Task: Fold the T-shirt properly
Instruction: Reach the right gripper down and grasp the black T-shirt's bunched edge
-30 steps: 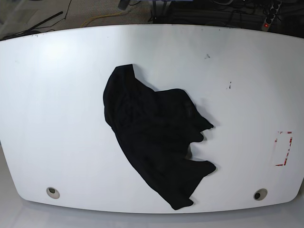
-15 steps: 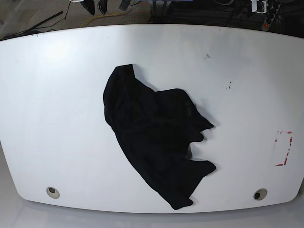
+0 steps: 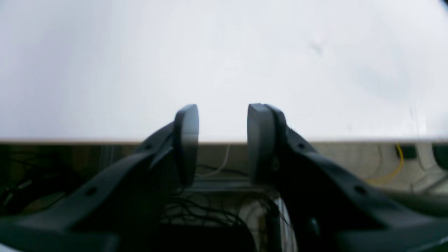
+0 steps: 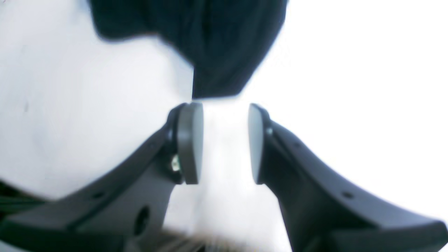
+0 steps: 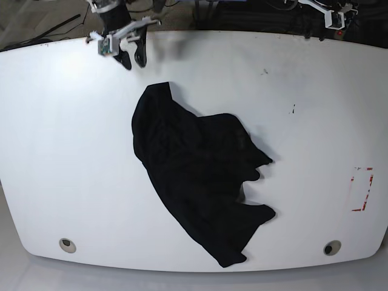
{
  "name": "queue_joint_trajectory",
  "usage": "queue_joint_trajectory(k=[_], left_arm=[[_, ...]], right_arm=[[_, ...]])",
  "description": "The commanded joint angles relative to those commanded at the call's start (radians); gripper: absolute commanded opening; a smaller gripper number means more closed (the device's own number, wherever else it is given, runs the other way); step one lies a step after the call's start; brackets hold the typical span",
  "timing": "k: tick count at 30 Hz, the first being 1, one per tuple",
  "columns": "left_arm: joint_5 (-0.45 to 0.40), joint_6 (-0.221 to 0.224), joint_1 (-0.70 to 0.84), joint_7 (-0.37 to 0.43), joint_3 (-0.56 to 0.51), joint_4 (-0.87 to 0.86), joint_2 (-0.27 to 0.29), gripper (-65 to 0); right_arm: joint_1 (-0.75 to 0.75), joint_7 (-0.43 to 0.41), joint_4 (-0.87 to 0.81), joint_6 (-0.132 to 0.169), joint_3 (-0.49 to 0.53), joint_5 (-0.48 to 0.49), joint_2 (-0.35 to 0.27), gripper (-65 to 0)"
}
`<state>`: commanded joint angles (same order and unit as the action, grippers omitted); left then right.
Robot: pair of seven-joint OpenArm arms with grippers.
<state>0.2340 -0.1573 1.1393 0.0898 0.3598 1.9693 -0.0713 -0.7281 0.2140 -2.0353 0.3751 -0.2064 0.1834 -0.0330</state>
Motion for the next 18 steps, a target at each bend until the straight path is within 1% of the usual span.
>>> queue_joint_trajectory(k=[2,4,5,7,9,11,12,13,15,16,18], left_arm=[[0.000,-0.005,-0.044,-0.031,0.009,0.002,0.023,-37.5],[0.002,-0.005,-0.071,-0.055,0.014,0.002,0.034,-31.8],[0.002,-0.005,-0.077,-0.063,0.029,0.002,0.034,-28.5],[0.003,-0.005,-0.078,-0.068,0.040,0.003,0.035,-27.1],[0.003,-0.005,-0.083,-0.068,0.044,0.003,0.049,-27.1],[0.003,-0.005,-0.083,-0.068,0.054,0.002,0.058,-27.1],[0.003,-0.005,-0.083,-0.068,0.061,0.002,0.063,-27.1],[0.002,-0.005,-0.084,-0.069,0.068,0.000,0.066,-27.1],[0.002,-0.005,-0.087,-0.069,0.074,-0.002,0.071,-27.1],[0.002,-0.005,-0.087,-0.069,0.074,-0.002,0.069,-27.1],[0.002,-0.005,-0.087,-0.069,0.074,-0.002,0.069,-27.1]], right_arm=[[0.068,0.063,0.002,0.020,0.000,0.002,0.000,-33.6],[0.121,0.118,0.000,0.061,0.000,0.002,0.000,-29.3],[0.158,0.160,0.000,0.089,0.000,0.002,0.000,-27.4],[0.212,0.215,0.000,0.121,0.000,0.002,0.000,-25.7],[0.275,0.299,0.002,0.166,-0.002,0.003,0.000,-25.0],[0.328,0.391,0.002,0.232,0.000,0.003,0.000,-25.4],[0.358,0.442,0.002,0.273,0.000,0.003,0.000,-25.4],[0.391,0.488,0.003,0.323,0.000,0.003,0.000,-25.5],[0.491,0.612,0.008,0.323,-0.002,0.003,0.000,-25.5],[0.529,0.660,0.020,0.323,-0.002,0.003,0.002,-25.5],[0.589,0.724,0.037,0.323,-0.002,0.003,0.003,-25.5]])
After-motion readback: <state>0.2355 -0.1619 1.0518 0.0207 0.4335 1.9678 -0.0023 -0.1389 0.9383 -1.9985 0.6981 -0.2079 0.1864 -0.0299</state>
